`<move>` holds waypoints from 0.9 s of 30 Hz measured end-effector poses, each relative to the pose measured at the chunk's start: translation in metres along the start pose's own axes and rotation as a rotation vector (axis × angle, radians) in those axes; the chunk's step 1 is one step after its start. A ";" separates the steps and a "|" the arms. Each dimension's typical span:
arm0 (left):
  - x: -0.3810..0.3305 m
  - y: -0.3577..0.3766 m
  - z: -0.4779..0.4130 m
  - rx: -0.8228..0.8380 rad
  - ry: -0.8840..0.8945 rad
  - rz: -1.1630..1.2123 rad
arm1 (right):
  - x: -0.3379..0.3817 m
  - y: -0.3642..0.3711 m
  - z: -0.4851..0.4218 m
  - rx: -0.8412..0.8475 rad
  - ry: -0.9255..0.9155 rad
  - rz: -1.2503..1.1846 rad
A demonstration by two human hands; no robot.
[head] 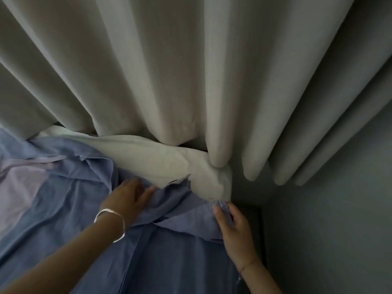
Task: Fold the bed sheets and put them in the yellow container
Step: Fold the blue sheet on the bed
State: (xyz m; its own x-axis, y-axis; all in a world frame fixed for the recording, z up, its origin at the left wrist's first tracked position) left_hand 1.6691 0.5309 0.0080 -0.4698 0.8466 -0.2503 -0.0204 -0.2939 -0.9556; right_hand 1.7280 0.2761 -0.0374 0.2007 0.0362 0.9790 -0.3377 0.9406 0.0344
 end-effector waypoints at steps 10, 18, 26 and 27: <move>-0.075 0.047 -0.047 0.312 -0.168 -0.025 | 0.026 0.001 -0.003 0.079 -0.125 0.055; -0.079 -0.004 -0.052 0.206 -0.197 0.731 | 0.077 -0.002 -0.005 0.056 -0.187 -0.001; -0.086 -0.144 -0.031 -0.023 -0.052 0.824 | 0.230 0.066 0.052 0.282 -0.491 0.055; -0.091 -0.154 -0.028 0.008 -0.019 0.806 | 0.250 0.082 0.067 0.394 -0.520 0.070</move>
State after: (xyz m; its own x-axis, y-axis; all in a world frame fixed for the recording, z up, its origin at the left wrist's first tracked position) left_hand 1.7393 0.5115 0.1735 -0.3576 0.3650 -0.8596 0.3252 -0.8141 -0.4810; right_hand 1.6892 0.3400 0.2238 -0.2714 -0.1677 0.9477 -0.6653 0.7443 -0.0588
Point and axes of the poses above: each hand's wrist, its own z-axis away from the middle knuckle, its own y-axis out of the palm, x = y × z, the point moved 9 cm from there along -z, towards the middle knuckle, and after that the axes turned 5 degrees about -z, right-handed, at the moved point
